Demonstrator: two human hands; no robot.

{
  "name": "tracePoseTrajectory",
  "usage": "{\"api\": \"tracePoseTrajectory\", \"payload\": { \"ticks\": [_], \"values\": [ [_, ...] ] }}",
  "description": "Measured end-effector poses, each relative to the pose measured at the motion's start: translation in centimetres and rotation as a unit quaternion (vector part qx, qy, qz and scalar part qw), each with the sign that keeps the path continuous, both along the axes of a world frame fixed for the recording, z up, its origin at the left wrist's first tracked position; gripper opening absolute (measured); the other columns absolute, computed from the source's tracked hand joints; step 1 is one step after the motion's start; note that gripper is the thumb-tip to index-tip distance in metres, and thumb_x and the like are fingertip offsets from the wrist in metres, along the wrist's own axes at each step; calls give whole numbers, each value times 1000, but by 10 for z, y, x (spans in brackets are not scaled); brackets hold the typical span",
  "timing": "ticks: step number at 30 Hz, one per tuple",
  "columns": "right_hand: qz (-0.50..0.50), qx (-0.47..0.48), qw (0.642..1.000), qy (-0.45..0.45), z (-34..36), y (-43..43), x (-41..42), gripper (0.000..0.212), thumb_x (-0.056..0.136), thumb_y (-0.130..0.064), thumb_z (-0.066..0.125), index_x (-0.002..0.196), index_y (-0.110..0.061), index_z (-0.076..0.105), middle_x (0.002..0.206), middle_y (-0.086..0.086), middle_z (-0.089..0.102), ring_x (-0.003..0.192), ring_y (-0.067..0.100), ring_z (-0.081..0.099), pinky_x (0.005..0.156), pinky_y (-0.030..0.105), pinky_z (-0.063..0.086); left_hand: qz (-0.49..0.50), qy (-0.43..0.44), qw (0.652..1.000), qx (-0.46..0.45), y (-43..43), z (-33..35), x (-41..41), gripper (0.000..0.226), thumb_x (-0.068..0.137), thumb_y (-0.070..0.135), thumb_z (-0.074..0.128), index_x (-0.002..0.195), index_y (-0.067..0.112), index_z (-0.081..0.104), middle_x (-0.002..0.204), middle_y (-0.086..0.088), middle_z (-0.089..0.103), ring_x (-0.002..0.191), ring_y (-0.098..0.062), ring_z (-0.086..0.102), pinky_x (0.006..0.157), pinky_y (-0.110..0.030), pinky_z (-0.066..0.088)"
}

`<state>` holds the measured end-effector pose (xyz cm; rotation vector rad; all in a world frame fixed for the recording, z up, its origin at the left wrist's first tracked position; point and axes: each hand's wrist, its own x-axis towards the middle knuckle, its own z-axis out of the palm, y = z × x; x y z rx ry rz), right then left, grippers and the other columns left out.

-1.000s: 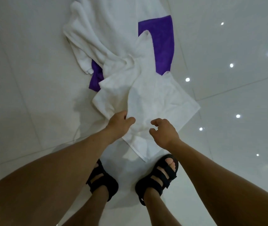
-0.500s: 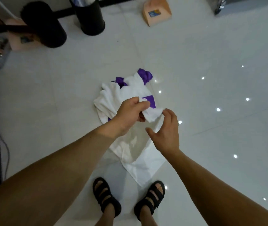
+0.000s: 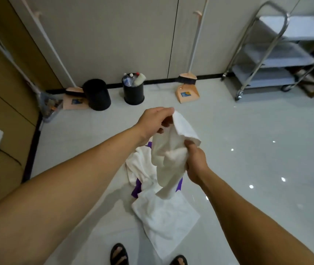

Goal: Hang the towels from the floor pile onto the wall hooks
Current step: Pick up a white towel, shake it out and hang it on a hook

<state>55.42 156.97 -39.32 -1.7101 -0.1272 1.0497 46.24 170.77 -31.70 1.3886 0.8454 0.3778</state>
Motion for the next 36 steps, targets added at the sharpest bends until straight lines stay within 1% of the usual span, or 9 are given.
{"api": "tracePoseTrajectory", "payload": {
  "ticks": [2, 7, 12, 15, 19, 24, 29, 33, 36],
  "values": [
    [-48, 50, 997, 38, 39, 10, -4, 41, 90, -49, 52, 104, -14, 68, 104, 17, 72, 98, 36, 68, 92, 55, 52, 0, 22, 1000, 11, 13, 18, -15, 24, 85, 31, 64, 107, 24, 65, 105, 1, 65, 96, -17, 58, 75, -31, 45],
    [-42, 163, 974, 153, 138, 33, -14, 62, 87, -62, 53, 126, -13, 56, 109, 19, 68, 96, 34, 67, 79, 48, 55, -247, 181, 951, -45, 17, 32, -63, 104, 70, 24, 83, 149, 36, 17, 141, 1, 39, 129, -25, 38, 105, -47, 30],
    [42, 247, 961, 118, 222, 40, -23, 73, 72, -57, 72, 125, -9, 60, 87, 12, 61, 80, 26, 59, 88, 42, 50, -327, 244, 913, 6, 10, 66, -78, 64, 72, 39, 80, 129, 26, 55, 126, 4, 59, 118, -18, 52, 102, -44, 40],
    [81, 277, 955, 69, 251, 34, -23, 68, 66, -56, 75, 114, -9, 66, 89, 14, 61, 84, 28, 59, 104, 46, 40, -283, 190, 937, 76, 6, 101, -80, 35, 80, 32, 72, 113, 23, 66, 118, 0, 64, 112, -19, 55, 101, -46, 44],
    [137, 292, 946, -17, 269, 21, -22, 54, 68, -55, 75, 99, -11, 75, 105, 18, 70, 97, 32, 68, 90, 44, 55, -232, 34, 971, 44, 3, 150, -84, 21, 91, 21, 59, 111, 18, 66, 104, -3, 70, 90, -21, 66, 76, -38, 53],
    [221, 308, 917, -123, 249, 11, -33, 60, 70, -45, 82, 120, -16, 64, 118, 15, 68, 109, 32, 65, 88, 44, 55, -54, -154, 985, 53, -5, 216, -89, 9, 95, 20, 57, 91, 13, 61, 83, -6, 64, 65, -17, 61, 59, -26, 52],
    [291, 223, 915, -167, 243, 20, -54, 74, 61, -38, 89, 125, -28, 52, 113, 5, 68, 104, 27, 66, 90, 50, 54, 32, -126, 973, 189, -20, 250, -89, 16, 94, 26, 58, 97, 11, 63, 88, -5, 64, 74, -17, 59, 66, -27, 53],
    [175, 274, 934, -147, 270, 37, -59, 45, 63, -27, 83, 103, -25, 63, 94, 5, 74, 85, 26, 72, 76, 46, 60, 123, -202, 970, 55, -24, 251, -106, 26, 94, 34, 51, 98, 11, 63, 85, -7, 62, 74, -20, 58, 66, -31, 50],
    [99, 296, 945, -94, 291, 52, -57, 43, 64, -30, 80, 102, -18, 62, 93, 12, 74, 81, 31, 73, 73, 51, 59, 159, -115, 980, 34, -27, 227, -127, 17, 91, 32, 47, 85, 19, 56, 93, -5, 56, 89, -23, 50, 77, -37, 41]
  ]
}}
